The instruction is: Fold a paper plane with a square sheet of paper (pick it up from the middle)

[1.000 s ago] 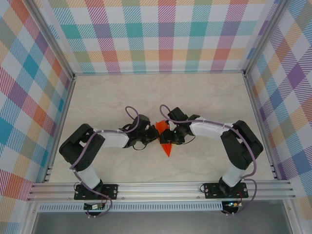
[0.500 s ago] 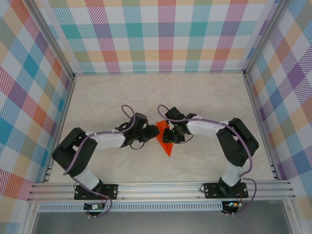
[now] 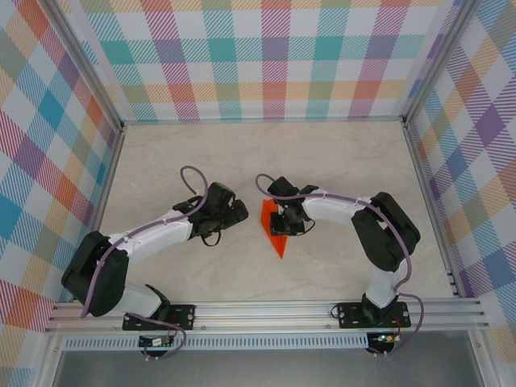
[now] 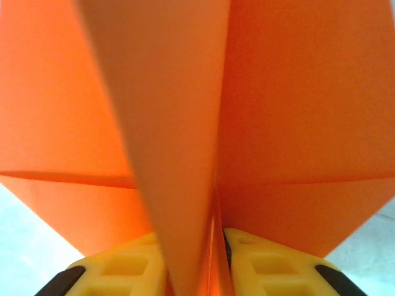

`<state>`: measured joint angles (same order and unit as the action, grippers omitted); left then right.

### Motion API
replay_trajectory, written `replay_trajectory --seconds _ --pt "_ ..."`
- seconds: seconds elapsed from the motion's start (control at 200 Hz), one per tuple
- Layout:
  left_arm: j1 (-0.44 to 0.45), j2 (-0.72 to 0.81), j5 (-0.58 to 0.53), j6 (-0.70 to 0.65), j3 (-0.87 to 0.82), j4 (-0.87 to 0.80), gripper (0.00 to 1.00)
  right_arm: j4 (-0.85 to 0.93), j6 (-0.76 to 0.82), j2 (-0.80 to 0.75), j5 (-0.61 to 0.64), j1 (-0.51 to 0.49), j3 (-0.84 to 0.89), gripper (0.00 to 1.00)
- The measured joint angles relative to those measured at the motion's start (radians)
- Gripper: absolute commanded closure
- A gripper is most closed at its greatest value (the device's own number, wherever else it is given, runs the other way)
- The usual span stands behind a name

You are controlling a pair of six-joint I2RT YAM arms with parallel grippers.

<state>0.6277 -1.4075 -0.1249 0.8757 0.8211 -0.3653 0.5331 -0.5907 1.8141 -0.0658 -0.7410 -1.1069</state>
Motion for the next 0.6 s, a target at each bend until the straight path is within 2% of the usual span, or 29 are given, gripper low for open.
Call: replay_trajectory --seconds 0.18,0.41,0.6 --pt "-0.004 0.005 -0.051 0.002 0.000 -0.077 0.00 0.034 -0.010 0.009 0.030 -0.006 -0.020 0.90" --pt "-0.006 0.029 -0.074 0.003 0.000 -0.113 0.00 0.096 -0.019 0.027 0.115 0.003 -0.134 0.94" --pt "-0.012 0.067 -0.079 0.002 -0.003 -0.134 0.00 0.113 -0.005 0.122 0.140 0.047 -0.285 0.95"
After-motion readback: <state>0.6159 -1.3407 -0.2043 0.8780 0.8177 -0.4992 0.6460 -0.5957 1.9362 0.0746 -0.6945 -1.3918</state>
